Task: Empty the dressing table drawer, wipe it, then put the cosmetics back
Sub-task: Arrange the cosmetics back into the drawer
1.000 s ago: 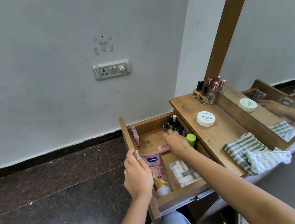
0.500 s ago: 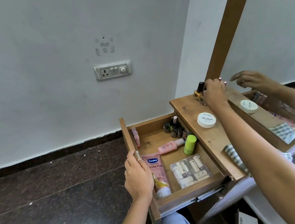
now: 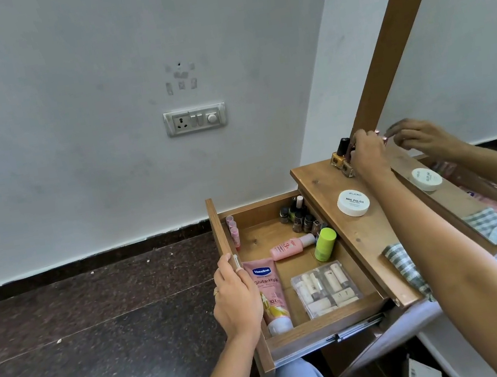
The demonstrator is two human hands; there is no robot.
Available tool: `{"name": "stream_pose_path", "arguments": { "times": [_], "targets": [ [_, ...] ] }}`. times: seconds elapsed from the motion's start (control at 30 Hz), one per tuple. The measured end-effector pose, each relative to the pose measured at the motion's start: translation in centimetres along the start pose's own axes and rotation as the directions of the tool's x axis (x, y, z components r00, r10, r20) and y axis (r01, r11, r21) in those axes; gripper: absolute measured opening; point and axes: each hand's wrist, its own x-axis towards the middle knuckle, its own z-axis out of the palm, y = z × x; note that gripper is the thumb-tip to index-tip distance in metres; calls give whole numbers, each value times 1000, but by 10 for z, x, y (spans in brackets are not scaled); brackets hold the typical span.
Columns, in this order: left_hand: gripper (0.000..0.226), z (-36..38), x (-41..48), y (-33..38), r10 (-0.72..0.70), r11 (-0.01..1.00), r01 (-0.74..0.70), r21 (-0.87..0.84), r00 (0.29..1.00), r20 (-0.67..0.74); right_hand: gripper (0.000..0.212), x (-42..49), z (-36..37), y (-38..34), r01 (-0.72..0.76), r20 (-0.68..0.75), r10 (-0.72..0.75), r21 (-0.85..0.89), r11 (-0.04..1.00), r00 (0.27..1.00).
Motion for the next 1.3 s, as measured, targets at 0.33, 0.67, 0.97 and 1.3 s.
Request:
{"name": "stream_pose_path", "arguments": {
  "times": [0.33, 0.67, 0.97, 1.3],
  "targets": [
    [37, 0, 0, 1, -6, 1000, 6, 0, 1000, 1, 31, 4, -1, -5, -19, 98, 23, -40, 999, 995],
    [37, -1, -1, 1, -10, 1000, 10, 1, 1000, 4, 18, -6, -7, -10, 29, 49, -26, -58, 998, 998],
    [36, 0, 0, 0, -9, 1000, 9, -11, 1000, 1, 14, -28, -30, -55, 158, 71, -170, 140, 977, 983],
    [35, -3, -2, 3, -1, 1000, 1, -23, 1000, 3, 5, -78, 42, -106, 295, 499, -310, 112, 949, 809]
  ]
}}
